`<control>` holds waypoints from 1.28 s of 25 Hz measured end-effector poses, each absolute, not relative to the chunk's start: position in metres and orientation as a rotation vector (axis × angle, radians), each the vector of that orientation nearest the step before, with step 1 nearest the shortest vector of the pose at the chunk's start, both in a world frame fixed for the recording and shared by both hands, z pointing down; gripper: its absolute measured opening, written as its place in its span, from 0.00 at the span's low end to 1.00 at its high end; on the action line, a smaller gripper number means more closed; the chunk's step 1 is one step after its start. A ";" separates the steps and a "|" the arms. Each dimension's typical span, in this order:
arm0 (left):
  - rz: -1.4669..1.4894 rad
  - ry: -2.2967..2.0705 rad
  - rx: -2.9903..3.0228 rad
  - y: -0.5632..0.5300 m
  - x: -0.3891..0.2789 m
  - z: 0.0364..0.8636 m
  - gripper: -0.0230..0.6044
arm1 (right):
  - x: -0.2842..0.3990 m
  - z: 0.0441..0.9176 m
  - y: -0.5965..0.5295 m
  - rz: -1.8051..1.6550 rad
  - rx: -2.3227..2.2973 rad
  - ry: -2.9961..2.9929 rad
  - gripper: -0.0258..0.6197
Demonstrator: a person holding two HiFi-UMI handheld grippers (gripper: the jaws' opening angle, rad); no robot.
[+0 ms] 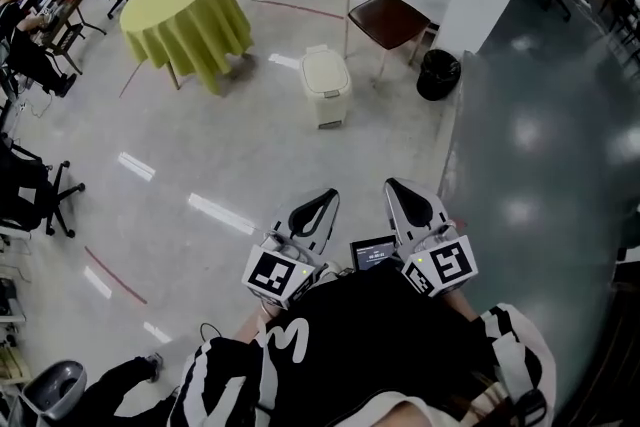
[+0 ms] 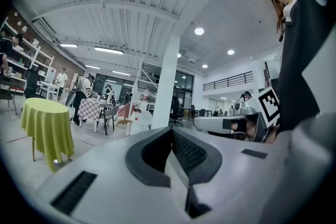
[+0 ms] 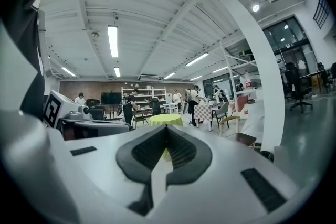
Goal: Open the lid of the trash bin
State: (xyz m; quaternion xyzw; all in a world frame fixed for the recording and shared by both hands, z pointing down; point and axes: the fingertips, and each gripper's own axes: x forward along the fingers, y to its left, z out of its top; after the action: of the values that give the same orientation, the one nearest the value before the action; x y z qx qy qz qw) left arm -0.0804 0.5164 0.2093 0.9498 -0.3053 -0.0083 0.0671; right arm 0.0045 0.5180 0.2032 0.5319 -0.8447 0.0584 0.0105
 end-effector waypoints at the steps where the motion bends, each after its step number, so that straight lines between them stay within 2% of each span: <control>1: -0.012 -0.906 2.854 0.518 -0.079 0.210 0.05 | 0.005 0.207 0.521 0.202 1.664 -2.622 0.05; 12: -0.019 -0.857 2.872 0.472 -0.051 0.213 0.05 | 0.035 0.215 0.477 0.248 1.735 -2.577 0.04; 32: -0.016 -1.036 2.828 0.300 0.005 0.199 0.05 | 0.094 0.191 0.289 0.265 1.602 -2.700 0.04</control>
State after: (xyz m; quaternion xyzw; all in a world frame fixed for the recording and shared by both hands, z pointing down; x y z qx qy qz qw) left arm 0.0046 0.2996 0.1993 0.9370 -0.3432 -0.0052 0.0647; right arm 0.0943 0.2893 0.1906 0.5084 -0.8570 0.0840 -0.0044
